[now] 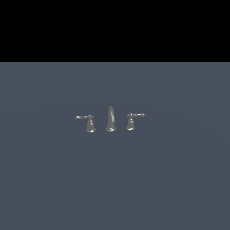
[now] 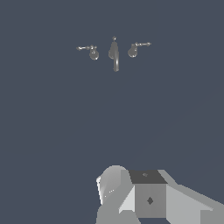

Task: Turn on the faucet by rotating a designated handle.

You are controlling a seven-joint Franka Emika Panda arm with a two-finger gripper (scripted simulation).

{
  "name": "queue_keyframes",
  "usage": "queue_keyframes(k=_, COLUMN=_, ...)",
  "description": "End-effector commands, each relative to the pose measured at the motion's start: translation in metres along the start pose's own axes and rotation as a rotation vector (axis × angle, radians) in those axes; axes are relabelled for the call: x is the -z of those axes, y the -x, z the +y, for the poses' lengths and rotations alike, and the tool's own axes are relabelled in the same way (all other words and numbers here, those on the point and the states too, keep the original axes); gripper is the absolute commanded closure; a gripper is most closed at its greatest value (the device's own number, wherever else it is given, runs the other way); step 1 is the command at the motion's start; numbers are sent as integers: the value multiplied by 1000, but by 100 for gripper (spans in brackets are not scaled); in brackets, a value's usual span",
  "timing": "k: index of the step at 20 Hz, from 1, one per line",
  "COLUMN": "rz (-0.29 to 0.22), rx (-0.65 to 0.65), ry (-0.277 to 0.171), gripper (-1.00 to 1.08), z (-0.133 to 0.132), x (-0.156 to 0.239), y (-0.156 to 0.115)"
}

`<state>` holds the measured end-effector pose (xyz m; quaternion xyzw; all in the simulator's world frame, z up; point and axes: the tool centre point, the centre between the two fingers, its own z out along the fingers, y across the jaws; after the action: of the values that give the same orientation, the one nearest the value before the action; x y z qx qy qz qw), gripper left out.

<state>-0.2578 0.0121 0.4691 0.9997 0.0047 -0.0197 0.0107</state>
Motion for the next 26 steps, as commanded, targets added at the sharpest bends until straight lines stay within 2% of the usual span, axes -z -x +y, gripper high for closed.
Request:
queue_keyframes(k=1, rz=0, rx=0, ry=0, gripper=108, z=0, x=0, y=0)
queue_keyframes(k=13, rz=0, rx=-73, ry=-3, gripper=108, z=-17, x=-19, y=-8)
queue_keyframes(k=26, rz=2, rx=-307, ry=-12, gripper=108, z=-67, x=-79, y=-41)
